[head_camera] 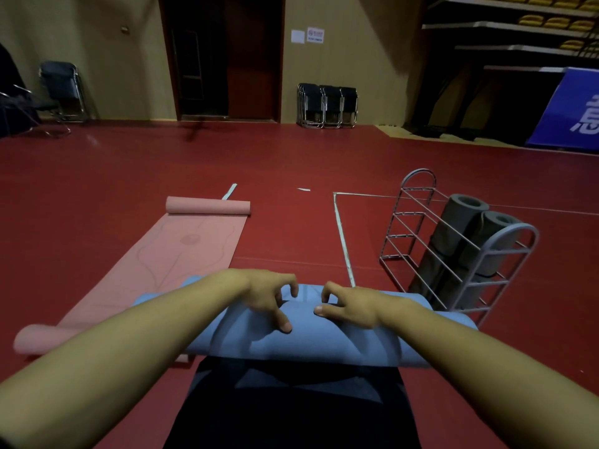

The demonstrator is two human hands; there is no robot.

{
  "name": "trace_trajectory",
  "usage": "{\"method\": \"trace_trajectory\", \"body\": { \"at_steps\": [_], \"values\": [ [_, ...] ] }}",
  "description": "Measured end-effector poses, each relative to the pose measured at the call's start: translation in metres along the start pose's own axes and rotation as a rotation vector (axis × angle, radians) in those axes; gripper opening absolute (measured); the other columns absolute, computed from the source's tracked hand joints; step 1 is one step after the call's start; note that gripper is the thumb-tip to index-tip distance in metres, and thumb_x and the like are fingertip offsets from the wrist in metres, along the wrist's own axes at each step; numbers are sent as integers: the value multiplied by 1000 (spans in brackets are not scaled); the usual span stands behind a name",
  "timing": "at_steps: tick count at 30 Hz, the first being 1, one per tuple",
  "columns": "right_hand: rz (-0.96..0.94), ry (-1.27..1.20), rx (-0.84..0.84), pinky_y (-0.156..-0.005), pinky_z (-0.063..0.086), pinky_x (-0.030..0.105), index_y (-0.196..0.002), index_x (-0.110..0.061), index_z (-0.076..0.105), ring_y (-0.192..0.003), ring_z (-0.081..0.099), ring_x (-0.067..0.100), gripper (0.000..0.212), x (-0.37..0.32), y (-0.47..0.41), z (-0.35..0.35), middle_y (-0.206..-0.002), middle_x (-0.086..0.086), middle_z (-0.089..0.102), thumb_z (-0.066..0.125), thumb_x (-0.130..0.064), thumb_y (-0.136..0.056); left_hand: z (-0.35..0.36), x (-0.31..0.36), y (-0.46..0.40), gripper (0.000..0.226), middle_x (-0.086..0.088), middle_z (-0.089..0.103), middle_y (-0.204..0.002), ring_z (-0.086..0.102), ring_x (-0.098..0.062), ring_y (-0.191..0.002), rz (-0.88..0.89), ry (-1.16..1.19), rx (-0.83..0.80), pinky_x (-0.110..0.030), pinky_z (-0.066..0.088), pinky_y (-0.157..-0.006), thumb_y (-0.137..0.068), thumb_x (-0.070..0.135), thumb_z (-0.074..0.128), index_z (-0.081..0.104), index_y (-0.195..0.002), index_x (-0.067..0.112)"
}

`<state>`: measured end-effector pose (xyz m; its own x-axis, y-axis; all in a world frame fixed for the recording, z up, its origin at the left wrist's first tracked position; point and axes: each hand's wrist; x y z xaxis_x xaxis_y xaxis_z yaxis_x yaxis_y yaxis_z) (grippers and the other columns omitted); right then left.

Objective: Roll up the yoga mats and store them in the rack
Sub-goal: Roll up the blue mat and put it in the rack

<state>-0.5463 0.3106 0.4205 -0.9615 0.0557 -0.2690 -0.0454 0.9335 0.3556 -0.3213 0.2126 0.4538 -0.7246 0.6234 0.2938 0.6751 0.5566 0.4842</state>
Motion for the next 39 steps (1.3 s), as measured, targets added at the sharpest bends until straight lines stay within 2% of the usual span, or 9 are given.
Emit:
{"method": "trace_trajectory", "body": {
  "at_steps": [4, 8, 11, 13, 17, 23, 27, 32, 39],
  "values": [
    [-30, 82, 136, -95, 48, 44, -118, -28, 61, -105, 55, 20, 50, -6, 0, 2, -112, -1, 57, 42, -70, -98, -1, 1, -1, 66, 7, 56, -139, 54, -19, -126, 11, 0, 54, -38, 45, -108, -80, 53, 84, 55, -136, 34],
    [-52, 149, 123, -93, 46, 40, -119, -25, 70, -99, 53, 18, 64, -11, 4, -5, -107, -1, 51, 37, -75, -97, -2, 1, -4, 65, 5, 56, -128, 50, -19, -117, 51, -106, 119, -39, 46, -104, -80, 58, 81, 62, -136, 33],
    [-51, 161, 57, -99, 49, 42, -135, -28, 61, -108, 60, 20, 79, -11, 6, -16, -122, -4, 59, 49, -86, -83, -1, 0, -8, 59, 5, 63, -126, 59, -18, -108, 77, -75, 140, -32, 48, -90, -81, 51, 83, 62, -132, 29],
    [-42, 150, 25, -103, 49, 43, -143, -28, 48, -116, 60, 22, 87, -9, 7, -21, -132, -3, 61, 65, -81, -77, 1, -1, -9, 49, 6, 66, -119, 60, -16, -102, 98, -33, 188, -31, 46, -81, -82, 45, 84, 64, -122, 27],
    [-37, 170, -5, -97, 51, 48, -127, -35, 42, -108, 60, 27, 71, -9, 2, -21, -127, 5, 64, 67, -78, -78, 0, 2, -8, 32, 8, 68, -109, 60, -15, -99, 116, -65, 216, -34, 48, -86, -85, 40, 82, 66, -109, 25],
    [-66, 203, 32, -95, 50, 46, -131, -30, 51, -106, 54, 23, 60, -9, -1, -20, -125, 2, 57, 63, -70, -88, 2, 9, -5, 70, 8, 59, -110, 59, -19, -96, 71, -241, 195, -39, 53, -84, -61, 61, 92, 56, -110, 27],
    [-97, 305, 105, -89, 44, 39, -130, -23, 63, -99, 43, 20, 54, -15, 0, -22, -110, 1, 45, 58, -64, -95, 4, 5, -9, 66, 7, 52, -111, 56, -20, -100, 77, -239, 245, -36, 48, -80, -67, 57, 90, 54, -113, 26],
    [-90, 384, 178, -85, 46, 39, -132, -20, 55, -107, 60, 31, 53, -26, 0, -22, -122, 6, 60, 60, -58, -96, 3, 4, -8, 67, 4, 62, -111, 56, -18, -98, 69, -235, 267, -32, 42, -76, -72, 54, 88, 59, -124, 23],
    [-47, 470, 280, -76, 44, 42, -121, -13, 53, -101, 62, 41, 35, -32, -3, -14, -116, 17, 66, 43, -43, -105, 6, -1, -9, 44, 5, 63, -107, 58, -20, -98, 60, -199, 374, -39, 52, -83, -82, 47, 82, 61, -111, 22]
  ]
}}
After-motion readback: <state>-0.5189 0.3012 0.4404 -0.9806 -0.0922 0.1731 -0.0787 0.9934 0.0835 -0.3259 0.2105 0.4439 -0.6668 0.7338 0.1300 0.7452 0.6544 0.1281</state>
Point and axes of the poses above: each hand's wrist, its own y-axis away from the middle knuckle, its own z-axis out of the palm, x = y × z
